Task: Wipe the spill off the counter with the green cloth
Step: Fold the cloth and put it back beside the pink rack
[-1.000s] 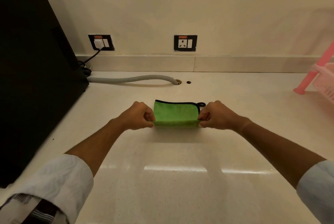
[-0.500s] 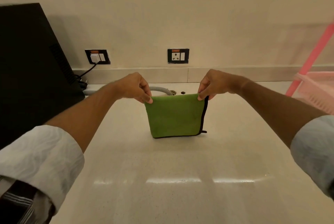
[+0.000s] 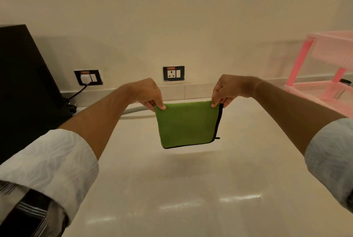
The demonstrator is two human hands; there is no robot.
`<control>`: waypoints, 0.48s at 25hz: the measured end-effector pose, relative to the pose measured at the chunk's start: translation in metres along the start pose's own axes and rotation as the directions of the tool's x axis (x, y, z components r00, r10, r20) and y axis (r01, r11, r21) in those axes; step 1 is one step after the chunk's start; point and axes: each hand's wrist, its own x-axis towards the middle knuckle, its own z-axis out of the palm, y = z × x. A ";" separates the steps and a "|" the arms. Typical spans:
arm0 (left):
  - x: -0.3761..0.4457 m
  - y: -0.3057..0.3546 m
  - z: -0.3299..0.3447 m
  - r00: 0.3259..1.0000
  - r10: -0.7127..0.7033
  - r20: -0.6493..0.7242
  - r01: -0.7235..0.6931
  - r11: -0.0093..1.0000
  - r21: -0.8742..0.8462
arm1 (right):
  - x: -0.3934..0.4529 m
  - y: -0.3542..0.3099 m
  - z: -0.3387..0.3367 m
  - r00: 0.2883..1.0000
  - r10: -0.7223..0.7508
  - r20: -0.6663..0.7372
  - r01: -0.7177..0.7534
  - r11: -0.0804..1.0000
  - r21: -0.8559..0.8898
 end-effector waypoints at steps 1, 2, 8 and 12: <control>0.004 0.006 0.001 1.000 0.000 -0.005 0.000 1.000 -0.004 | -0.003 0.002 -0.004 1.000 0.016 -0.026 -0.016 1.000 0.008; 0.008 0.013 0.002 1.000 -0.002 -0.010 0.002 1.000 -0.012 | -0.005 0.005 -0.008 0.999 0.030 -0.045 -0.029 0.999 0.018; 0.035 0.054 0.025 1.000 -0.003 -0.025 0.002 1.000 -0.019 | -0.014 0.037 -0.036 0.987 0.097 -0.126 -0.089 0.994 0.069; 0.061 0.087 0.053 1.000 -0.011 -0.029 0.011 1.000 -0.014 | -0.014 0.074 -0.063 0.981 0.128 -0.146 -0.115 0.989 0.093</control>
